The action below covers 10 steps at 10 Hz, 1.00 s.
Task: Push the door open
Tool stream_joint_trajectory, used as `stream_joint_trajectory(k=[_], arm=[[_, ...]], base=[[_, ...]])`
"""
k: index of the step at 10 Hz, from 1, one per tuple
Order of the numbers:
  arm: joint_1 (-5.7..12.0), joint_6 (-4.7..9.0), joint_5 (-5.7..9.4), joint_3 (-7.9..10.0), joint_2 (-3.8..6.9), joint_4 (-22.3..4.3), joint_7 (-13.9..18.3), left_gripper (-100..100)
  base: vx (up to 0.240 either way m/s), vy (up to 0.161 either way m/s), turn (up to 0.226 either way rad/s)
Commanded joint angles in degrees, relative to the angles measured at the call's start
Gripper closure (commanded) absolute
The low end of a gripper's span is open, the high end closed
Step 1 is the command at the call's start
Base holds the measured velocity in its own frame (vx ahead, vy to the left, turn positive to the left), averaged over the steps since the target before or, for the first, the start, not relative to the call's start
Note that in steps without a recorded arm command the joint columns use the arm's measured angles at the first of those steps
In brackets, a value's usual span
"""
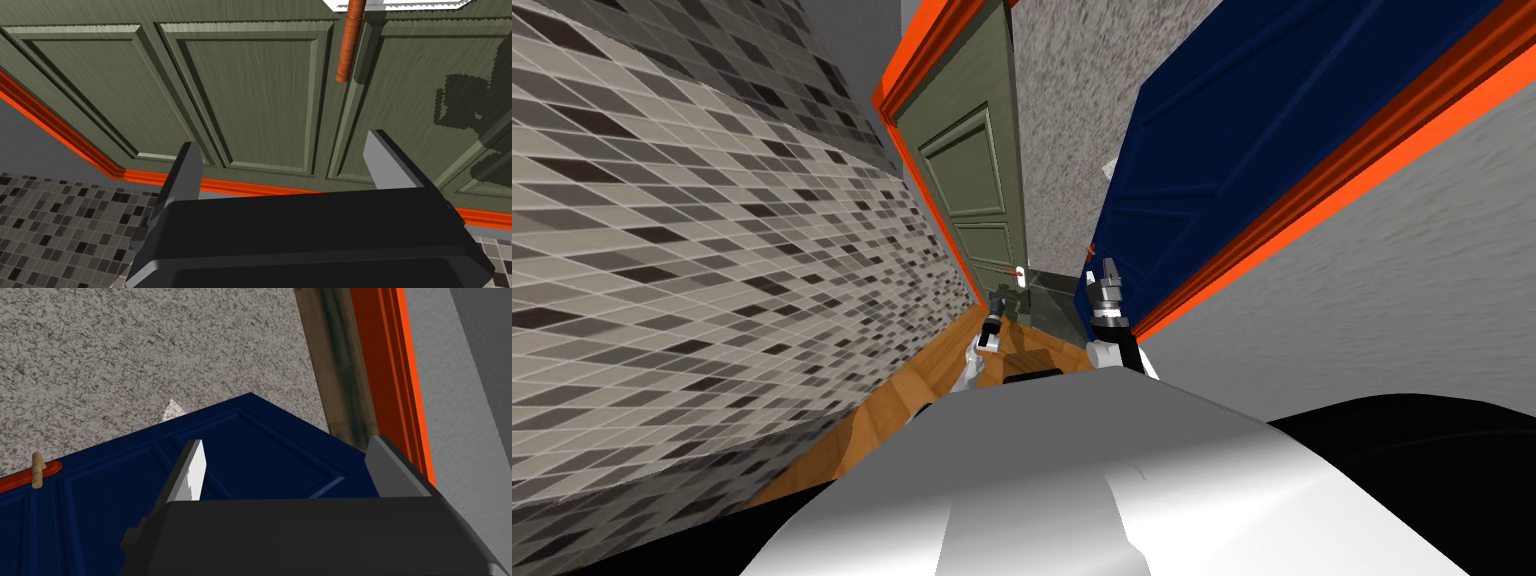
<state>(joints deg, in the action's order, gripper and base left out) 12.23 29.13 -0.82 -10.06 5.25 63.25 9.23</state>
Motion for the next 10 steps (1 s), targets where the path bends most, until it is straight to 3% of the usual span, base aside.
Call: stream_joint_trajectory(k=[1,10], arm=[[1.39,0.04,0.01,-0.31,-0.11,-2.18,0.18,-100],[9.09,-0.75,-0.12,-2.69,-1.53,-13.90,0.94,-100]], base=[[0.066,0.075,-0.070],[0.086,0.100,-0.088]])
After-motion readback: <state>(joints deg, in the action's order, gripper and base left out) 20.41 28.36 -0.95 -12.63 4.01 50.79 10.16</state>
